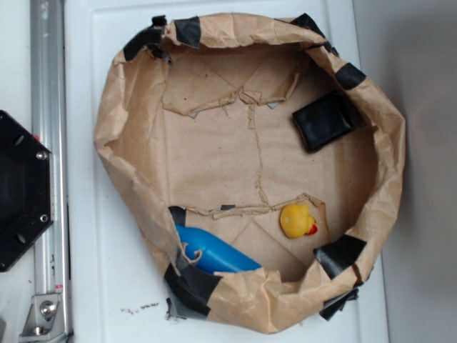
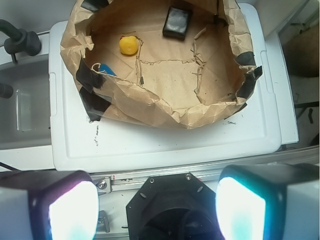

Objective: Grab the yellow duck.

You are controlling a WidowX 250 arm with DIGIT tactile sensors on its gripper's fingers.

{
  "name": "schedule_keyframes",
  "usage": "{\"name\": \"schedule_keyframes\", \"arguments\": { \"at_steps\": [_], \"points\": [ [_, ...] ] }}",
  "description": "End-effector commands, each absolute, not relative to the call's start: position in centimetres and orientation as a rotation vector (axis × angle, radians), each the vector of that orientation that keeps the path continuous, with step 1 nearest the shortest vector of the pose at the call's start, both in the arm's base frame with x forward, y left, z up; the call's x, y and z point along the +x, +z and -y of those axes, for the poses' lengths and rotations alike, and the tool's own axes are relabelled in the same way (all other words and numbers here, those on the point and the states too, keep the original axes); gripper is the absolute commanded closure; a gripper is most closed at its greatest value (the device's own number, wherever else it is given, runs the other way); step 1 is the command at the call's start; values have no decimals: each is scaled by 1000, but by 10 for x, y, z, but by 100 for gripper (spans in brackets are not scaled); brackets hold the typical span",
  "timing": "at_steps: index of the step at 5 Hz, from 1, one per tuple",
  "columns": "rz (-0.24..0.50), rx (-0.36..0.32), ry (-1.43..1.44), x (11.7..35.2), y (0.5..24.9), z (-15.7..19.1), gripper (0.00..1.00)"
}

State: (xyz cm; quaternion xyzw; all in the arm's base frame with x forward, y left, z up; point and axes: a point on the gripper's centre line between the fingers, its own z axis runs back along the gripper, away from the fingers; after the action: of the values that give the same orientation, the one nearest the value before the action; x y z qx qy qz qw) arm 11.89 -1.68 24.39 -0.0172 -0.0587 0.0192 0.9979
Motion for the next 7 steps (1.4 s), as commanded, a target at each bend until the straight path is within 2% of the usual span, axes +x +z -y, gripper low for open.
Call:
{"name": "schedule_keyframes", "arguments": {
  "at_steps": [1, 2, 3, 4, 6, 7],
  "points": [
    [118, -34, 38, 119, 244, 17, 0],
    [153, -140, 192, 162, 239, 19, 0],
    [139, -98, 299, 194, 219, 20, 0],
    [150, -61, 387, 225, 184, 23, 0],
    [182, -90, 491, 262, 130, 21, 0],
    [194, -108, 487, 277, 121, 22, 0]
  ]
}}
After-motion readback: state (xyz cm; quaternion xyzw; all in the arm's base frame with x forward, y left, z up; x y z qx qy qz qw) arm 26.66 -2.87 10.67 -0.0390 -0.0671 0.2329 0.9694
